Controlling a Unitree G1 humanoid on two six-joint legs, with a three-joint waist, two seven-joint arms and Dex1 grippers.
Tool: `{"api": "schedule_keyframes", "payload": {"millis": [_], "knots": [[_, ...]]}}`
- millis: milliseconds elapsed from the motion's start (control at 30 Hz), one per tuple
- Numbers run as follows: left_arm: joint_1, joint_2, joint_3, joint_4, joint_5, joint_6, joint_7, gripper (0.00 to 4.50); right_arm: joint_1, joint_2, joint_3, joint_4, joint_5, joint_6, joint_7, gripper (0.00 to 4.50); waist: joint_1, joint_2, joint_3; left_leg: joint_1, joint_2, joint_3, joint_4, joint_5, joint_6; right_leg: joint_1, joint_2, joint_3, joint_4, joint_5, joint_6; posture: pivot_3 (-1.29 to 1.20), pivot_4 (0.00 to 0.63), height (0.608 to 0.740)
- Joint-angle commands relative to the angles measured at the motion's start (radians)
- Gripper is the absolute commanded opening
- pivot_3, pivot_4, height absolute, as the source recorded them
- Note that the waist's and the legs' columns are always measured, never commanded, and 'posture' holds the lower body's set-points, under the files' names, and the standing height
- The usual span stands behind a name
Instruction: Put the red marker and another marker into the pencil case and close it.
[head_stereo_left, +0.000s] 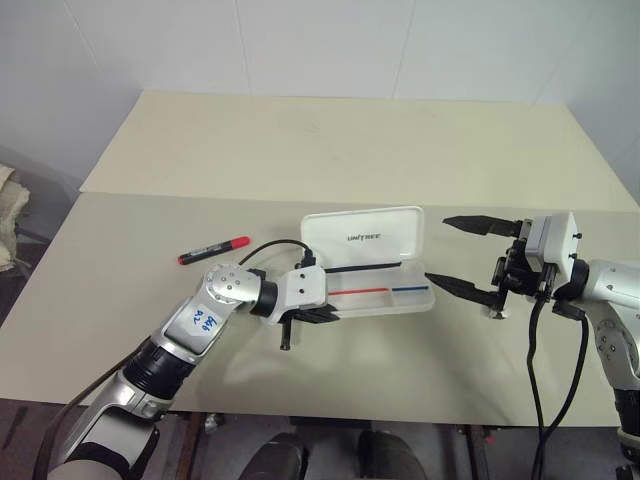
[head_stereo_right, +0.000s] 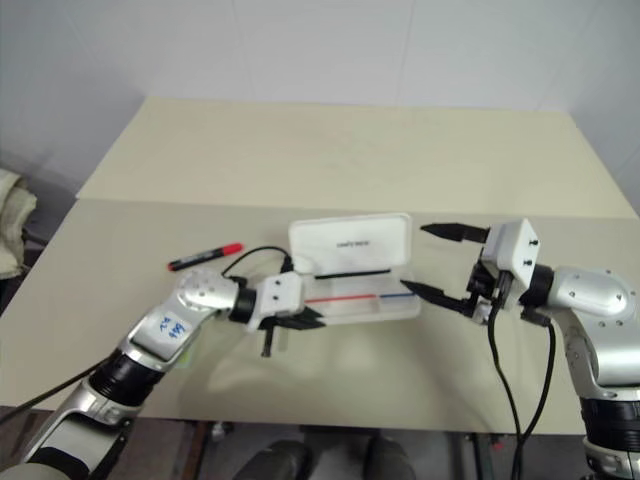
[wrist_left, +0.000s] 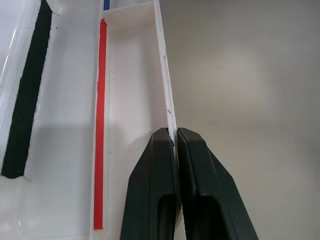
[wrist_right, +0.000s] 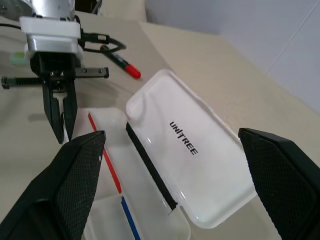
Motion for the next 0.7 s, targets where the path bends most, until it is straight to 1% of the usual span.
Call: {"api": "schedule_keyframes", "payload": {"millis": [33,233,433,467,500,600,633,700], "knots": [[-0.012,-0.02,-0.019,-0.008,0.007,-0.026,-0.022,0.01,0.03,-0.025,-0.059,-0.029,0.017,0.001,-0.001,4.5,0.0,0.0,0.0,0.0,0.0,0.0,0.0,0.0,0.0,0.0,0.0,0.0,0.0,0.0,0.0,0.0,0.15,0.74],[-0.015,-0.041,-0.046,-0.014,0.036,0.014,-0.019,0.01,0.066,-0.024,-0.082,-0.063,0.022,0.015,-0.018,4.5,0.0,0.0,0.0,0.0,0.001,0.003,0.002,0.0,0.0,0.0,0.0,0.001,0.0,0.0,0.0,0.0,0.15,0.74],[0.0,-0.053,-0.043,-0.034,0.063,0.111,0.017,0.01,0.071,-0.016,-0.076,-0.084,0.023,0.017,-0.035,4.5,0.001,0.0,0.0,0.0,0.001,0.004,0.004,0.0,0.0,0.001,0.001,0.002,0.0,0.002,0.004,0.0,0.15,0.74],[0.002,-0.054,-0.044,-0.038,0.065,0.121,0.021,0.6,0.069,-0.014,-0.073,-0.084,0.022,0.015,-0.037,4.5,0.001,0.0,0.0,0.0,0.001,0.004,0.004,0.0,0.0,0.001,0.001,0.002,0.0,0.002,0.004,0.0,0.15,0.74],[0.005,-0.056,-0.043,-0.042,0.065,0.128,0.027,0.8,0.066,-0.012,-0.07,-0.083,0.022,0.014,-0.039,4.5,0.001,0.0,0.0,0.001,0.001,0.004,0.004,0.0,0.0,0.001,0.001,0.002,0.0,0.002,0.004,0.0,0.15,0.74],[0.013,-0.068,-0.033,-0.057,0.06,0.143,0.052,1.88,0.056,-0.005,-0.057,-0.08,0.02,0.011,-0.041,4.5,-0.001,0.0,0.0,0.001,0.001,0.005,0.004,0.0,0.0,0.001,0.001,0.002,0.0,0.002,0.004,0.0,0.15,0.74],[0.015,-0.072,-0.03,-0.063,0.054,0.149,0.057,2.17,0.052,-0.001,-0.051,-0.077,0.019,0.008,-0.042,4.5,-0.001,0.0,0.0,0.001,0.001,0.005,0.004,0.0,0.0,0.001,0.001,0.002,0.0,0.002,0.004,0.0,0.15,0.74],[0.019,-0.075,-0.019,-0.075,0.041,0.161,0.064,2.92,0.041,0.007,-0.039,-0.069,0.015,0.004,-0.041,4.5,-0.001,0.0,0.0,0.001,0.002,0.006,0.004,0.0,0.0,0.001,0.001,0.002,-0.001,0.002,0.004,0.0,0.15,0.74]]}}
